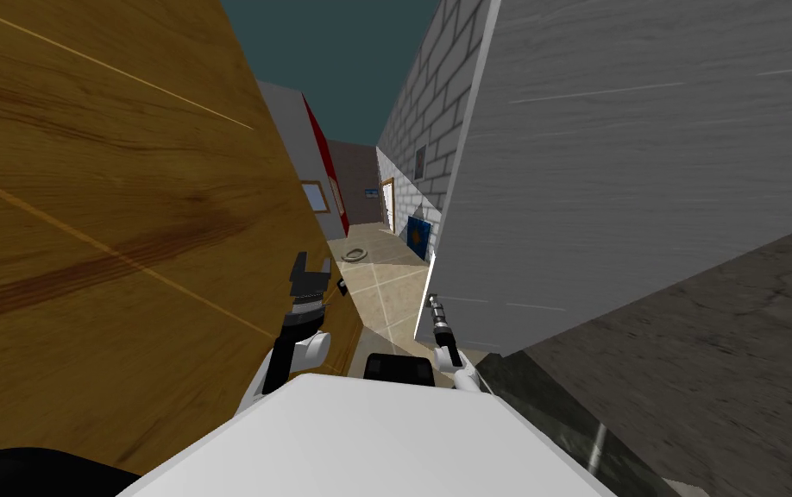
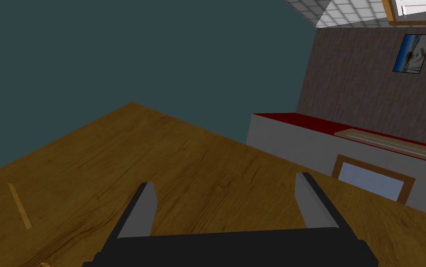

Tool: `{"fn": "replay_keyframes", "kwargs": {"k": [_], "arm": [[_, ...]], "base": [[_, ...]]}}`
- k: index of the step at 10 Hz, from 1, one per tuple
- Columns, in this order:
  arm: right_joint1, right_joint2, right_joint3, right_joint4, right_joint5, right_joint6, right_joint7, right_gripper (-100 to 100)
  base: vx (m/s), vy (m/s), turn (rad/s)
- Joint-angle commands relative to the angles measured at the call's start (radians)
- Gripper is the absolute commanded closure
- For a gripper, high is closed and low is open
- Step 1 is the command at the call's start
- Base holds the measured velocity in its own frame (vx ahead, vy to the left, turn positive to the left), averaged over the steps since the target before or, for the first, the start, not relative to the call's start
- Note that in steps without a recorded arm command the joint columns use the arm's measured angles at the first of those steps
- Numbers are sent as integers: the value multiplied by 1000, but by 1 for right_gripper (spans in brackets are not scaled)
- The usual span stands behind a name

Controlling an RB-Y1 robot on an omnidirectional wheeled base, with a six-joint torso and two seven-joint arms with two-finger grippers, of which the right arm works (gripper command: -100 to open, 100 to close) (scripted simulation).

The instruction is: Push the door open

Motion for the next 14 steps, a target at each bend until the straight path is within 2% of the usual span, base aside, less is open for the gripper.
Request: {"fn": "replay_keyframes", "kwargs": {"k": [1,4,5,10,11,12,14], "arm": [[1,0,0,0,0,0,0,100],[1,0,0,0,0,0,0,100],[1,-6,-8,2,-3,2,6,100],[-2,-19,-36,1,-16,3,25,100],[-3,-23,-54,1,-24,3,37,100],[20,-21,-12,-27,-28,12,49,-100],[50,-16,31,-63,-40,21,69,-100]], "base": [[-19,-4,5],[-5,0,-1],[107,-19,-41],[215,1,-70],[217,-59,-171],[72,-42,-265],[-116,-15,-202]]}}
